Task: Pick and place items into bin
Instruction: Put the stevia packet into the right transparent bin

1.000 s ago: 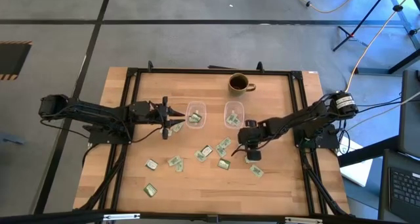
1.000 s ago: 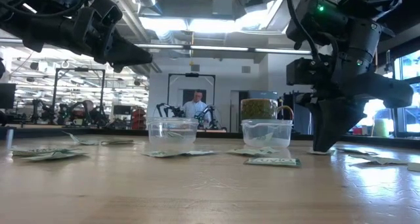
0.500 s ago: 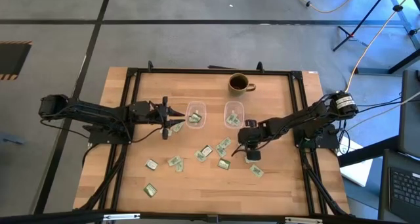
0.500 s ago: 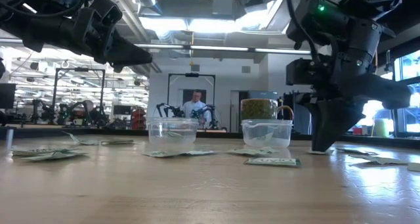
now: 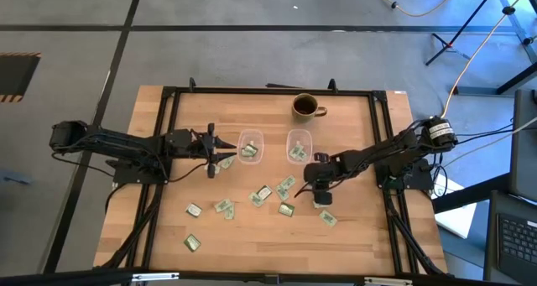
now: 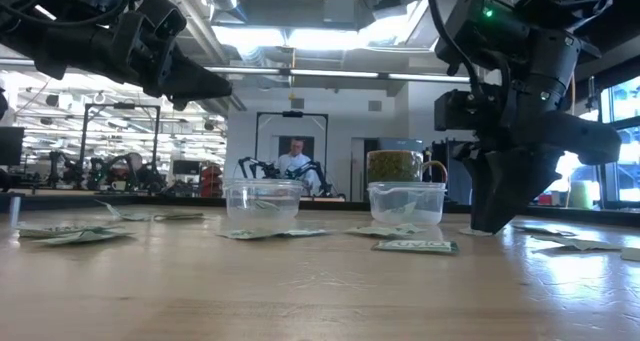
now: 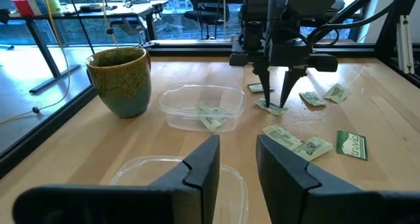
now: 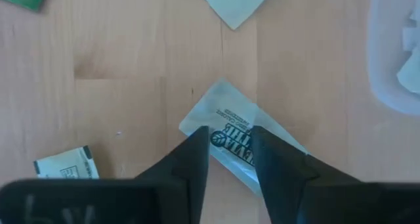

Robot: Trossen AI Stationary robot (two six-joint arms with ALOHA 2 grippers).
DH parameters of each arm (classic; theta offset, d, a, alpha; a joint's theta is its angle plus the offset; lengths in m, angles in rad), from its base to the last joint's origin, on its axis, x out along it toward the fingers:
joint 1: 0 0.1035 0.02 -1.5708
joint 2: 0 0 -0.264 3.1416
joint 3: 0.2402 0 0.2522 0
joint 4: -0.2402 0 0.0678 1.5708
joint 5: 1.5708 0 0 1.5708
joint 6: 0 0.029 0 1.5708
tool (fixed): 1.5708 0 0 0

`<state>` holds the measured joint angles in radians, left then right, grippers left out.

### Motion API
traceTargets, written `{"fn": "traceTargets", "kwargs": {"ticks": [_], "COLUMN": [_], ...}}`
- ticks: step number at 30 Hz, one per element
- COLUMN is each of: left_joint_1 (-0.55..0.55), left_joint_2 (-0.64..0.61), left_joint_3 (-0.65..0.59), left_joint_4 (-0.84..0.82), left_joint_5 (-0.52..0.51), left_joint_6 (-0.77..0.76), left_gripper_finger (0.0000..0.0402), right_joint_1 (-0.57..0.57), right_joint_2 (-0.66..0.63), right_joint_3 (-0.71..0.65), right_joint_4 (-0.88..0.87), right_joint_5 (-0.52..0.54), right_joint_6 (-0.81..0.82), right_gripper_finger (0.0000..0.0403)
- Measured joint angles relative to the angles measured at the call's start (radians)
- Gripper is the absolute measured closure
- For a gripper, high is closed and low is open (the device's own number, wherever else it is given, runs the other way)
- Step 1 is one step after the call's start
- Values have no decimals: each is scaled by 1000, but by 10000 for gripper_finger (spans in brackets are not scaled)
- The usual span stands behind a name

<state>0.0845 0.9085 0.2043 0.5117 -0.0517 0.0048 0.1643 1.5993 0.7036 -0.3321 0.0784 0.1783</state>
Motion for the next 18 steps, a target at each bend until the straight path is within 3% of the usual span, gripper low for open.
{"fn": "traceTargets", "kwargs": {"ticks": [4, 18], "left_joint_1": [0, 0], "left_joint_2": [0, 0], "left_joint_3": [0, 0], "left_joint_4": [0, 0], "left_joint_5": [0, 0], "left_joint_6": [0, 0], "left_gripper_finger": [306, 306], "right_joint_1": [0, -1], "right_joint_2": [0, 0], "right_joint_3": [0, 0], "right_joint_4": [-1, -2], "right_joint_5": [-1, 14], "right_joint_6": [0, -3], "right_gripper_finger": [277, 348]}}
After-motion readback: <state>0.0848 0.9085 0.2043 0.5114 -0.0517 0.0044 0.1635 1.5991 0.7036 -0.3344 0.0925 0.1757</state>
